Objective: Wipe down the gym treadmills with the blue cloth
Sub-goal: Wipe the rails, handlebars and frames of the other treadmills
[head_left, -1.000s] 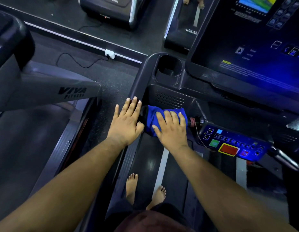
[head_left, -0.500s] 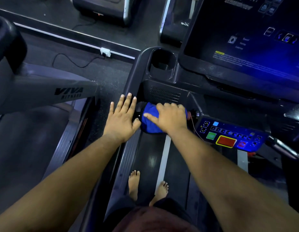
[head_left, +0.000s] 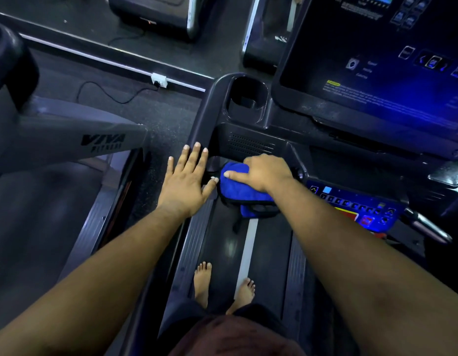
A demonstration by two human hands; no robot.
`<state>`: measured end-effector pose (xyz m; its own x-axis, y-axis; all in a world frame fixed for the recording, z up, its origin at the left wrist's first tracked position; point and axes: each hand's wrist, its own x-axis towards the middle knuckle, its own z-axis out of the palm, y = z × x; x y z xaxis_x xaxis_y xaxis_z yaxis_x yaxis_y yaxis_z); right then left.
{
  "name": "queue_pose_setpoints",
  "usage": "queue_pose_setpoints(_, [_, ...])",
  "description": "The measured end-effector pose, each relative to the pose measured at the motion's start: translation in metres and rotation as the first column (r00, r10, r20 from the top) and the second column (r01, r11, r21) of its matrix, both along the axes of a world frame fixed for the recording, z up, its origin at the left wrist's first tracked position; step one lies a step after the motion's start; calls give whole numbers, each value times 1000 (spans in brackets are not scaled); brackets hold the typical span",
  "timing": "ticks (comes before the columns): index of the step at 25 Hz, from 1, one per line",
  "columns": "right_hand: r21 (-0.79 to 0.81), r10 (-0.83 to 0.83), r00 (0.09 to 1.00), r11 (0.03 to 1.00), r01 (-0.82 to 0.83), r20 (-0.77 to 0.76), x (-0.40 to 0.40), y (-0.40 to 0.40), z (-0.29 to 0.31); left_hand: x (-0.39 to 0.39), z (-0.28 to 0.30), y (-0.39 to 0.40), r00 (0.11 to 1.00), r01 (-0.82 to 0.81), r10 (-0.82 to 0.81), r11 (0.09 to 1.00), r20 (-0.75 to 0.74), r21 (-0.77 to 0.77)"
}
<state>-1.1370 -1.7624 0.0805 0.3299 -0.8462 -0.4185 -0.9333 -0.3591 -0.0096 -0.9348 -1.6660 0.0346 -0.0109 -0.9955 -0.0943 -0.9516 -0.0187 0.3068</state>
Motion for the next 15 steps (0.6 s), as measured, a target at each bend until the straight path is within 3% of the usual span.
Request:
queue_pose_setpoints(1, [53,44,999,998,-45,14,1,-3,1,0,1,1,1000,-7,7,1000,-9,7])
queue_pose_setpoints(2, [2,118,993,993,-118,-18,-2,0,-1,-1,2,1,1000,-12,12,1000,-12,6])
queue_pose_setpoints(4, [-257,217,959,931,-259,-182,-9,30,-17,-1,1,0,999,-22,22,1000,-29,6])
queue_pose_setpoints(5, [-309,220,945,906,-290,-241,-7,43,-21,0,1,0,999,-26,27,1000,-42,12])
queue_pose_setpoints(6, [-306,214,948,910,-281,-234,-3,43,-24,0,0,0,999,-27,28,999,-47,18])
queue_pose_setpoints(10, [44,269,962,963,-267,-45,28,-5,-2,2,-2,-2,999,-28,29,1000,-40,6])
queue_pose_setpoints(11, [32,275,960,961,-273,-48,31,-4,-3,1,-3,-1,998,-30,29,1000,-47,-2])
queue_pose_setpoints(13, [-225,278,954,928,-297,-112,31,21,-21,-1,-2,0,998,-29,28,999,-61,-13])
queue_pose_setpoints(15, [-322,194,965,915,-242,-175,33,53,-35,-1,-1,1,997,-22,21,1000,-78,-12])
